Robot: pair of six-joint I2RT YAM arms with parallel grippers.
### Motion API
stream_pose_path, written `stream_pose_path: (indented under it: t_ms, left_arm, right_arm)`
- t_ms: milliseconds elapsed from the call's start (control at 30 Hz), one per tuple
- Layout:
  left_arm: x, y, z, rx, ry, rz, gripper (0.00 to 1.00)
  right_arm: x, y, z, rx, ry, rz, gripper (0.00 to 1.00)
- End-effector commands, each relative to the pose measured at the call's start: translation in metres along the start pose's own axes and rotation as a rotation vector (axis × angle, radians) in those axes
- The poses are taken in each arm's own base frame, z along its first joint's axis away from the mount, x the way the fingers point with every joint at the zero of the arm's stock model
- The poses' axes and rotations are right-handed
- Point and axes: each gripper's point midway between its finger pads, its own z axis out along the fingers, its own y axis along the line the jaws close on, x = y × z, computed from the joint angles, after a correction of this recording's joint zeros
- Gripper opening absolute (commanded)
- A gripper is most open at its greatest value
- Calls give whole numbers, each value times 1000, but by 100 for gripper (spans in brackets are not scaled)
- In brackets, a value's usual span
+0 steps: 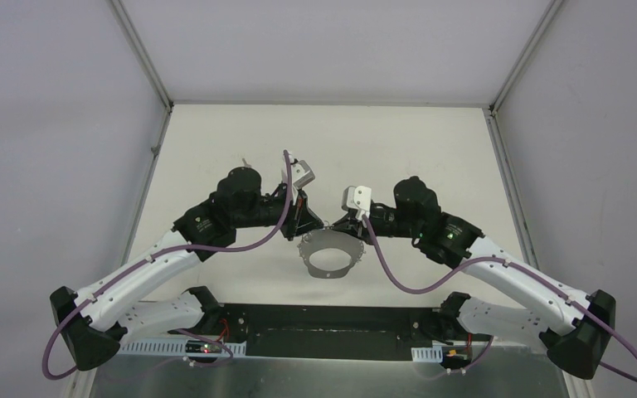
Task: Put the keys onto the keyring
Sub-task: Adjust the keyring.
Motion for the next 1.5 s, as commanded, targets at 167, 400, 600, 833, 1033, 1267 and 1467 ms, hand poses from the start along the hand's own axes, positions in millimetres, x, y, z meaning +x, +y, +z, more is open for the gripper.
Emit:
stream_pose_path:
  t_ms: [167,400,600,833,1033,1267,1467]
  left_arm:
    - [-13,-13,-8,42,-58,71,0]
    - [-1,-13,-10,69,-39,141,0]
    - [2,-21,-20,119,-57,260,33]
    - [-10,-32,-38,146,-132,399,52]
    - [-18,-42,-46,185,-179,514,52]
    - [-47,-29,-40,80,-223,525,47]
    - [-53,-20,-18,68,-171,445,36]
  right_arm:
    - [-25,-1,-9,2,-57,-37,0]
    - [-27,-7,-10,40,-52,7,0]
    - [-32,-6,-11,33,-70,44,0]
    - [-36,-3,-12,3,-85,53,0]
    - [-40,7,-13,-61,-106,14,0]
    - [-37,9,-14,-91,-76,-25,0]
    - [-36,12,-12,-113,-68,-23,0]
